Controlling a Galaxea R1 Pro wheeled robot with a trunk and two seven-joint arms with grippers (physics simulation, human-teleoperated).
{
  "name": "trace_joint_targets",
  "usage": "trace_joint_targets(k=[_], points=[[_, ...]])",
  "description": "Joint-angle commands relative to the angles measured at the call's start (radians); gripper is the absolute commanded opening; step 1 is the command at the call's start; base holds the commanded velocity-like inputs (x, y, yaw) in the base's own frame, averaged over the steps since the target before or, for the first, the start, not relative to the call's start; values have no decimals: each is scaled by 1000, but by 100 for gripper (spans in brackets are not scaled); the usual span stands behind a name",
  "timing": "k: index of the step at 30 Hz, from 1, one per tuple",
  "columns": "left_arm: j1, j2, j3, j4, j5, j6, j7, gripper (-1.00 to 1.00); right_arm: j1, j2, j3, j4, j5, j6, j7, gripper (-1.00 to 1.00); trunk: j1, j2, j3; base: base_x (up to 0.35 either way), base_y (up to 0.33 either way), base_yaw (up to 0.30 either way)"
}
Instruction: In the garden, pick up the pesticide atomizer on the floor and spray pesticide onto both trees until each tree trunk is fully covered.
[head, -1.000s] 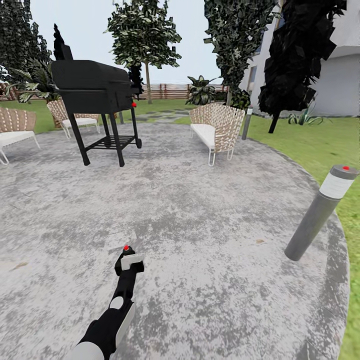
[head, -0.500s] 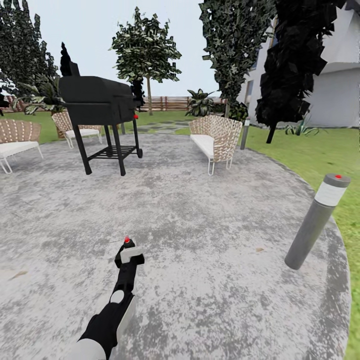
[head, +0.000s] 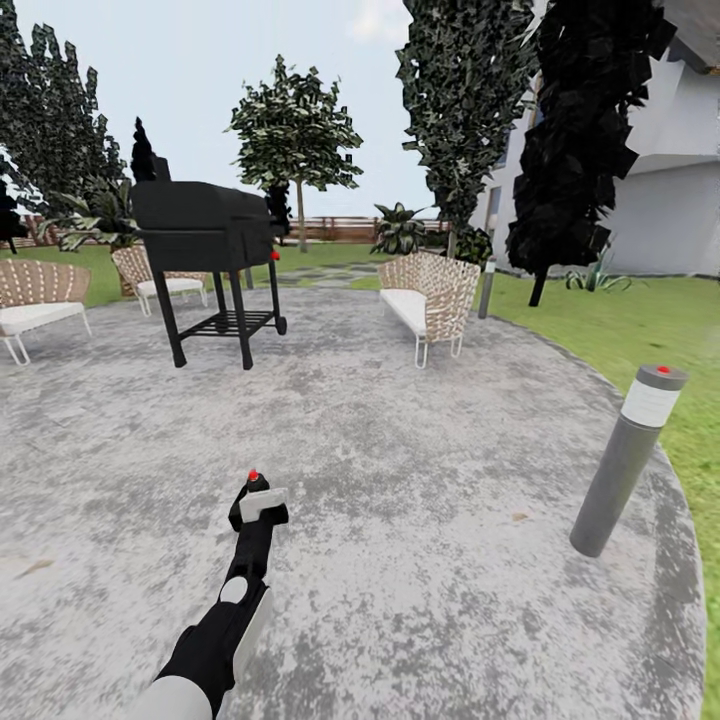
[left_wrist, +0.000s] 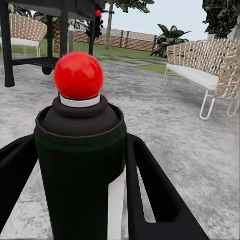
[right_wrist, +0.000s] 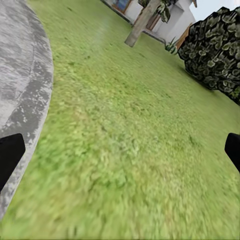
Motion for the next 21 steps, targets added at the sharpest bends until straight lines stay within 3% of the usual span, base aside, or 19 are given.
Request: trace_joint_targets(k=[1,2,11,16,21], points=[[0,0,0,-1,0,0,0,-100,0,0,0,0,0,0,0,100,0,0,4,0,0,0],[0,0,2,-64,0,0,0,-100,0,0,0,1,0,0,0,100,-1,1,8,0,0,0],[0,0,4,-60,6,-1,0,-100,0,-1,0,0,0,0,0,100,-5,3,43,0,0,0],[0,0,5,-58,34,-1,1,-100,0,59,7,-1,5,-1,0,100,-17,24,60,0,0,0],[0,0,6,-56,40,-1,1,-100,0,75,10,-3,7,-2,0,100,-36,59,75,0,0,0]])
